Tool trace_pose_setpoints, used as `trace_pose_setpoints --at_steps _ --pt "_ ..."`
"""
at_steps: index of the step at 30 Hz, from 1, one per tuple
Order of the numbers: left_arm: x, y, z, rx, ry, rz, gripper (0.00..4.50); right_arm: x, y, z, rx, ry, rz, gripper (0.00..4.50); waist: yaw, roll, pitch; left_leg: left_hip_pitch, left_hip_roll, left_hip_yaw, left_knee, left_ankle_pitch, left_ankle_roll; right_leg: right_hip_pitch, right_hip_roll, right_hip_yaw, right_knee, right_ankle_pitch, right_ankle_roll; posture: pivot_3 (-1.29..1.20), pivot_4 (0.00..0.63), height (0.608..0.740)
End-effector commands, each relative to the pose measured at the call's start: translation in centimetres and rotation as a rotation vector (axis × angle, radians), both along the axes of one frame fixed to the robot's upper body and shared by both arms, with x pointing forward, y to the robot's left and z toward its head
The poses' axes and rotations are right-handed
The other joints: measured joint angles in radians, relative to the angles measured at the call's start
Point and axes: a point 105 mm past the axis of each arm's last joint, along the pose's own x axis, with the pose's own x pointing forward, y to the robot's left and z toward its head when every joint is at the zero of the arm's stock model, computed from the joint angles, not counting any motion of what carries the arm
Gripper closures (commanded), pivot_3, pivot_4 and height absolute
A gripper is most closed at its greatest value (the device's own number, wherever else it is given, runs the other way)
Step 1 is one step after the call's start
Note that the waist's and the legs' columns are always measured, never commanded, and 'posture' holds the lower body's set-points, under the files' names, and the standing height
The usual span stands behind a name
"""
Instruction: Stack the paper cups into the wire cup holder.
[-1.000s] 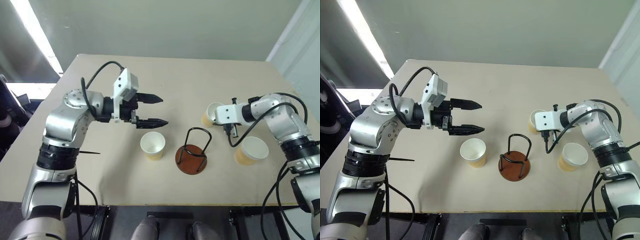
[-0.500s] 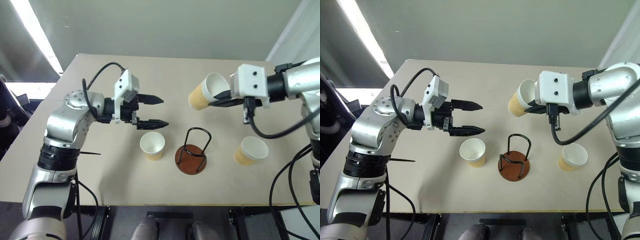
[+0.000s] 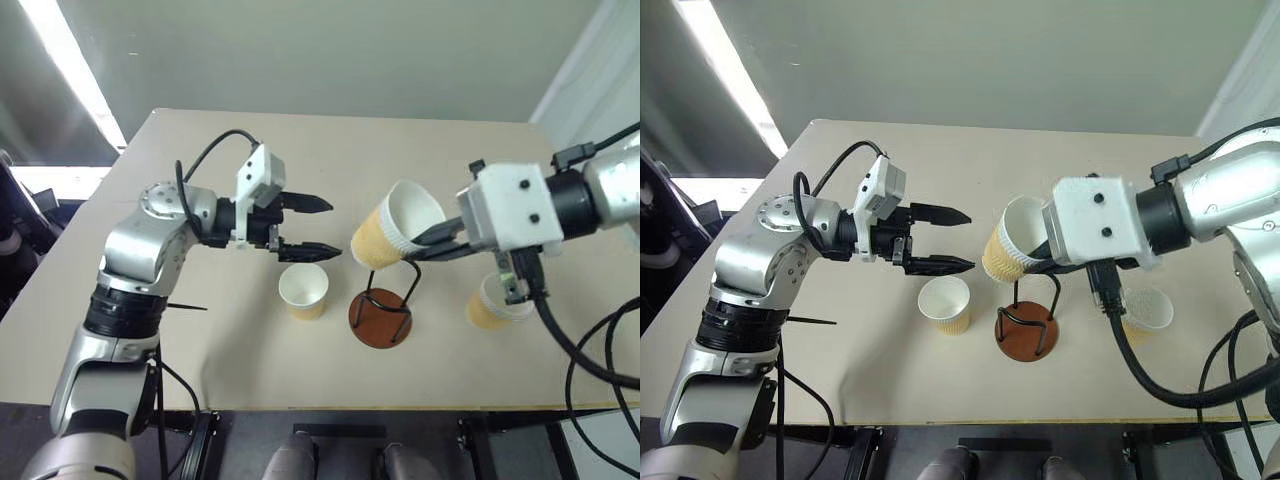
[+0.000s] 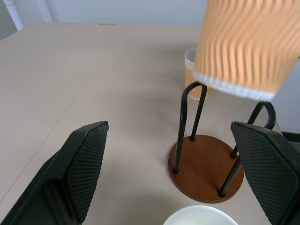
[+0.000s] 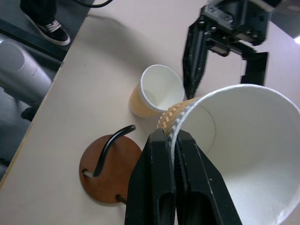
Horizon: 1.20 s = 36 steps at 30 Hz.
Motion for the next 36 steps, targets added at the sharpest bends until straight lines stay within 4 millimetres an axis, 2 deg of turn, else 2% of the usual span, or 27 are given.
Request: trace_pose_setpoints --at_steps 1,12,21,25,30,34,36 --pt "-0.2 -0.1 1.2 0.000 -0.055 -0.013 0.00 0.0 -0.5 -0.8 -0.068 -0.038 0.001 4.48 0.001 0.000 0.000 0.000 0.000 0.000 0.000 0.000 0.000 0.000 0.000 0.000 0.000 0.000 0.000 0.00 0.150 0.740" --pt "-0.2 0.0 1.3 0.001 -0.061 -0.009 0.00 -0.2 -1.1 -3.0 -0.132 -0.003 0.020 4.48 0.000 0.000 0.000 0.000 0.001 0.000 0.001 0.000 0.000 0.000 0.001 0.000 0.000 0.000 0.000 0.00 0.150 0.740" --pt "0.0 0.0 1.4 -0.005 -0.065 -0.009 0.00 -0.3 -1.1 -3.5 -0.129 0.004 0.019 4.48 0.000 0.000 0.000 0.000 0.001 0.000 0.001 0.000 0.000 0.000 0.001 0.000 0.000 0.000 0.000 0.00 0.150 0.740" --pt "0.0 0.0 1.4 -0.006 -0.067 -0.008 0.00 -0.1 -1.2 -3.6 -0.125 -0.008 0.012 3.68 0.000 0.000 0.000 0.000 0.001 0.000 0.001 0.000 0.000 0.000 0.001 0.000 0.000 0.000 0.000 0.00 0.150 0.740" --pt "0.0 0.0 1.4 -0.008 -0.069 -0.007 0.00 0.4 -0.9 -2.9 -0.067 -0.047 -0.006 1.89 0.000 0.000 0.000 0.000 0.001 0.000 0.001 0.000 0.000 0.000 0.001 0.000 0.000 0.000 0.000 0.00 0.150 0.740" --pt "0.1 0.0 1.4 -0.008 -0.074 -0.001 0.00 1.1 -1.5 -2.6 -0.031 -0.075 -0.061 0.51 0.000 0.000 0.000 0.000 0.001 0.000 0.001 0.000 0.000 0.000 0.001 0.000 0.000 0.000 0.000 0.00 0.150 0.740" --pt "0.1 0.0 1.3 -0.008 -0.075 0.000 0.00 1.5 -2.1 -2.3 0.016 -0.057 -0.123 0.51 0.001 0.000 0.000 0.000 0.001 0.000 0.001 0.000 0.000 0.000 0.001 0.000 0.000 0.000 0.000 0.00 0.150 0.740"
